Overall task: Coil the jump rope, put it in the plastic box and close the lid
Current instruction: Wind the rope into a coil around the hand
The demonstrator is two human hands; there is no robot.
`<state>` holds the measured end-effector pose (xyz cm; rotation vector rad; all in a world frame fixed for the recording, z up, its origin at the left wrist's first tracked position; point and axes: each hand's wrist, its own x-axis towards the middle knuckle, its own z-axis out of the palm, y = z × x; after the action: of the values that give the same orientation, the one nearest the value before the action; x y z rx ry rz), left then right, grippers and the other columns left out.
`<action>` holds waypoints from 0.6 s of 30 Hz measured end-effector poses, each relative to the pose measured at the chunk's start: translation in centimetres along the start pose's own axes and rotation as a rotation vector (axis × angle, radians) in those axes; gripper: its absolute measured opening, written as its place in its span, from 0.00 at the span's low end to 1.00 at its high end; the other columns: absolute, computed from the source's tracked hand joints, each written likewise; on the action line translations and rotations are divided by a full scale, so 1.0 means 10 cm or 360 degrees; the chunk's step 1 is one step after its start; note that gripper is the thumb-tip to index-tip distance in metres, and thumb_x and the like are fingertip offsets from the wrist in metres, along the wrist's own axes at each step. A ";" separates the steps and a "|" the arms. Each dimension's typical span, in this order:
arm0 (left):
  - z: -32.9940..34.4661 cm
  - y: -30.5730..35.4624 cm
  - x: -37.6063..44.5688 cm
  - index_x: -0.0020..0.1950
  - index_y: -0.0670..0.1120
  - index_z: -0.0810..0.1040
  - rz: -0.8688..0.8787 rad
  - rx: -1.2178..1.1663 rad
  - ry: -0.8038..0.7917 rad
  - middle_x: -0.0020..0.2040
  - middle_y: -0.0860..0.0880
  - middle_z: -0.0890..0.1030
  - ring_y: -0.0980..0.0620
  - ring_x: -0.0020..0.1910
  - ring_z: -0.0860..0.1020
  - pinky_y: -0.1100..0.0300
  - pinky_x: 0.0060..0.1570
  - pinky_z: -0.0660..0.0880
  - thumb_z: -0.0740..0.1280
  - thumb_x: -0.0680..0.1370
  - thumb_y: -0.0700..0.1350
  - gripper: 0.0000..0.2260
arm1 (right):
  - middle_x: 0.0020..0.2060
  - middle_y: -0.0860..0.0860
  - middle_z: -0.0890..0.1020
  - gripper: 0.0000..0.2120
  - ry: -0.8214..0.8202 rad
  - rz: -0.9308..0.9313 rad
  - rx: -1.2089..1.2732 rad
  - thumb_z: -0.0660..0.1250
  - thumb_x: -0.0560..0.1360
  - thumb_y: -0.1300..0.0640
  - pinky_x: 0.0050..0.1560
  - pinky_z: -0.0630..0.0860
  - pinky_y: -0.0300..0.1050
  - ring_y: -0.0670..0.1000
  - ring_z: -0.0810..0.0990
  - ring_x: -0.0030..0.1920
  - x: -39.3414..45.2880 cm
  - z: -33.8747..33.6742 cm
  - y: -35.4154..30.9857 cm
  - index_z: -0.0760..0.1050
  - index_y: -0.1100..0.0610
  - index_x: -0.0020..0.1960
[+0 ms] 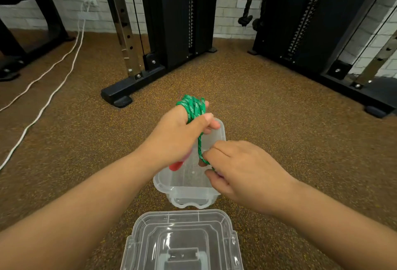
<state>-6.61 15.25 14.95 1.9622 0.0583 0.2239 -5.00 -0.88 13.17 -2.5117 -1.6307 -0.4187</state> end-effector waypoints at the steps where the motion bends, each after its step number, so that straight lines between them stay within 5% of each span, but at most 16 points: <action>1: 0.01 -0.01 -0.01 0.44 0.44 0.81 0.0108 0.0224 -0.0034 0.47 0.56 0.81 0.63 0.29 0.76 0.60 0.34 0.72 0.61 0.80 0.48 0.13 | 0.34 0.50 0.76 0.08 0.0028 -0.0020 -0.0004 0.61 0.69 0.51 0.31 0.71 0.44 0.52 0.76 0.31 0.01 -0.04 -0.02 0.74 0.55 0.41; 5: -0.03 -0.01 -0.05 0.32 0.46 0.73 0.0363 0.0617 -0.0208 0.24 0.52 0.75 0.58 0.23 0.72 0.62 0.28 0.69 0.54 0.78 0.59 0.23 | 0.35 0.49 0.76 0.06 0.0047 -0.0051 0.0007 0.63 0.67 0.52 0.33 0.72 0.46 0.51 0.73 0.32 0.05 -0.23 0.01 0.73 0.55 0.41; 9: -0.05 0.05 -0.06 0.30 0.39 0.72 0.0253 0.0465 -0.0339 0.23 0.50 0.71 0.56 0.22 0.67 0.63 0.27 0.63 0.48 0.76 0.62 0.30 | 0.37 0.47 0.76 0.07 0.0073 0.0072 0.0085 0.65 0.66 0.54 0.34 0.73 0.45 0.50 0.75 0.34 0.07 -0.41 0.15 0.73 0.51 0.44; 13: -0.08 0.14 -0.03 0.27 0.40 0.69 0.0151 0.0305 -0.0360 0.21 0.50 0.66 0.54 0.19 0.63 0.63 0.22 0.61 0.46 0.76 0.68 0.35 | 0.38 0.38 0.72 0.17 0.0081 0.0469 0.0618 0.68 0.70 0.53 0.33 0.71 0.36 0.41 0.74 0.36 0.05 -0.37 0.22 0.62 0.43 0.51; 18: -0.08 0.22 -0.04 0.23 0.46 0.66 -0.0171 0.0168 -0.0365 0.18 0.50 0.67 0.52 0.19 0.66 0.66 0.24 0.68 0.44 0.72 0.69 0.32 | 0.64 0.42 0.65 0.33 -0.0212 0.0502 0.1410 0.65 0.75 0.58 0.63 0.70 0.41 0.37 0.67 0.62 -0.02 -0.05 0.22 0.51 0.40 0.71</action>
<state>-7.29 15.08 17.27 2.0706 0.0258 -0.0768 -3.18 -2.09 13.68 -2.0383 -1.0552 0.4282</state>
